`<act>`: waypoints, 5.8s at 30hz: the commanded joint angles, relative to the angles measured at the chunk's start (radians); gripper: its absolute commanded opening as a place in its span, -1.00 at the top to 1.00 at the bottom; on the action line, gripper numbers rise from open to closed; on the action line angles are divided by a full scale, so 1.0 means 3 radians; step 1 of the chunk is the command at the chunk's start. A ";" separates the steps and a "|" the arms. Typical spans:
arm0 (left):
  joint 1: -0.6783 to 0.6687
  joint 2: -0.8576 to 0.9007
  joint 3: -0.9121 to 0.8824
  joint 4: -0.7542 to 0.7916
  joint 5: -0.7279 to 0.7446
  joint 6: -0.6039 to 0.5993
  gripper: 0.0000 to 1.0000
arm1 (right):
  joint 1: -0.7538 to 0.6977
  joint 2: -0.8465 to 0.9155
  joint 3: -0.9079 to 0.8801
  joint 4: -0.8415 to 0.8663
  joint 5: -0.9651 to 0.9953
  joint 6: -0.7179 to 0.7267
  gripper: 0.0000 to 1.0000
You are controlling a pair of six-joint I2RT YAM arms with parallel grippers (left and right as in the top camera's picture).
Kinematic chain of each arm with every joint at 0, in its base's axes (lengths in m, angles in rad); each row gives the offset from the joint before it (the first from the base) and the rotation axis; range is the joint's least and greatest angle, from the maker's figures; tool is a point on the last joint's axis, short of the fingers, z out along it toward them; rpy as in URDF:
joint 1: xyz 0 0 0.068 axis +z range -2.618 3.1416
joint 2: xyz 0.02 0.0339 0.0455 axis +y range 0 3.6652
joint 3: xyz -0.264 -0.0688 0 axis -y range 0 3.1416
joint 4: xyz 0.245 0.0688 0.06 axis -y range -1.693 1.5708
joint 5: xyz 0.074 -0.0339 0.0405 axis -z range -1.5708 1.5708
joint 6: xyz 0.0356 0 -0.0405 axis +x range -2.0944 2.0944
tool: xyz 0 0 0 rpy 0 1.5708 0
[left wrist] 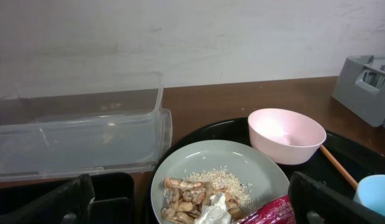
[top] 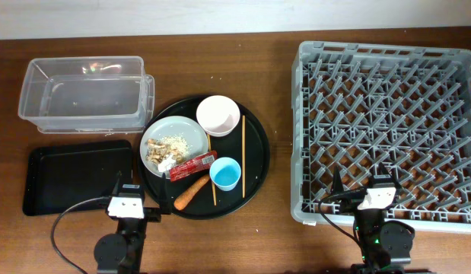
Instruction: Sort waste into correct bins and load items into the dishwasher rack
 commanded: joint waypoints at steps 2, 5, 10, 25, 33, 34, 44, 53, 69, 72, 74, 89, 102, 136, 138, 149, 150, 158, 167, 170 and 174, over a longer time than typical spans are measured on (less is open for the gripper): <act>-0.0015 -0.0023 -0.0018 -0.0005 0.0061 0.0052 -0.98 | 0.0018 0.0015 -0.0017 -0.0015 0.0029 0.0001 -0.96; -0.0015 -0.0023 -0.0018 -0.0005 0.0061 0.0052 -0.98 | 0.0018 0.0015 -0.0017 -0.0015 0.0028 0.0001 -0.97; -0.0015 -0.0023 -0.0018 -0.0005 0.0061 0.0052 -0.98 | 0.0018 0.0015 -0.0017 -0.0017 0.0029 0.0001 -0.97; -0.0015 -0.0023 -0.0018 -0.0005 0.0061 0.0052 -0.99 | 0.0018 0.0015 -0.0017 -0.0015 0.0028 0.0001 -0.96; -0.0015 -0.0023 -0.0018 -0.0005 0.0061 0.0052 -0.98 | 0.0018 0.0015 -0.0017 -0.0017 0.0028 0.0001 -0.96; -0.0015 -0.0023 -0.0018 -0.0005 0.0061 0.0052 -0.98 | 0.0018 0.0015 -0.0017 -0.0015 0.0028 0.0001 -0.96; -0.0015 -0.0023 -0.0018 -0.0004 0.0064 0.0052 -0.98 | 0.0018 0.0015 -0.0017 -0.0015 0.0028 0.0001 -0.96; -0.0015 0.0006 0.0103 -0.0018 0.0122 -0.0078 -0.98 | 0.0018 0.0017 0.0111 -0.0111 -0.0020 0.0027 -0.96; -0.0015 0.3243 0.2991 -0.2173 0.0125 -0.0076 -0.98 | 0.0018 0.2063 0.2422 -0.2261 0.0027 0.0127 -0.96; -0.0015 0.3731 0.3357 -0.2516 0.0139 -0.0075 -0.98 | 0.0018 0.2449 0.2721 -0.2564 -0.0033 0.0130 -0.96; -0.0015 0.3972 0.3367 -0.2429 0.0273 -0.0076 -0.98 | 0.0018 0.2590 0.2784 -0.2583 -0.0187 0.0127 -0.96; -0.0024 0.5370 0.3366 -0.1972 0.0272 -0.0076 -0.40 | 0.0018 0.2930 0.2784 -0.2649 -0.0172 0.0127 -0.97; -0.0200 0.5619 0.3314 -0.2032 0.0370 -0.0076 -0.20 | 0.0018 0.2931 0.2784 -0.2646 -0.0172 0.0127 -0.97; 0.0395 0.5497 0.4599 -0.1344 -0.0317 -0.0064 -0.51 | 0.0018 0.2931 0.2784 -0.2646 -0.0172 0.0127 -0.97; 0.0310 0.5409 0.4599 -0.1848 0.0407 -0.0062 -0.49 | 0.0018 0.2931 0.2784 -0.2645 -0.0173 0.0127 -0.96; -0.0455 0.6023 0.4579 -0.3587 0.0584 0.0495 -0.73 | 0.0018 0.2931 0.2784 -0.2646 -0.0173 0.0127 -0.97; -0.0492 0.6123 0.4579 -0.3615 0.0584 0.0495 -0.73 | 0.0018 0.2931 0.2784 -0.2646 -0.0173 0.0127 -0.96; -0.0736 0.6621 0.4579 -0.3574 0.0580 0.0492 -0.33 | 0.0018 0.2931 0.2784 -0.2645 -0.0173 0.0127 -0.97; -0.0735 0.6621 0.4580 -0.3498 0.0478 0.0491 0.66 | 0.0018 0.2931 0.2784 -0.2646 -0.0173 0.0127 -0.96; -0.0735 0.6621 0.4580 -0.3450 0.0460 0.0488 0.91 | 0.0018 0.2931 0.2784 -0.2646 -0.0173 0.0127 -0.97; -0.0735 0.6620 0.4585 -0.3400 0.0450 0.0488 0.99 | 0.0018 0.2931 0.2784 -0.2646 -0.0173 0.0127 -0.96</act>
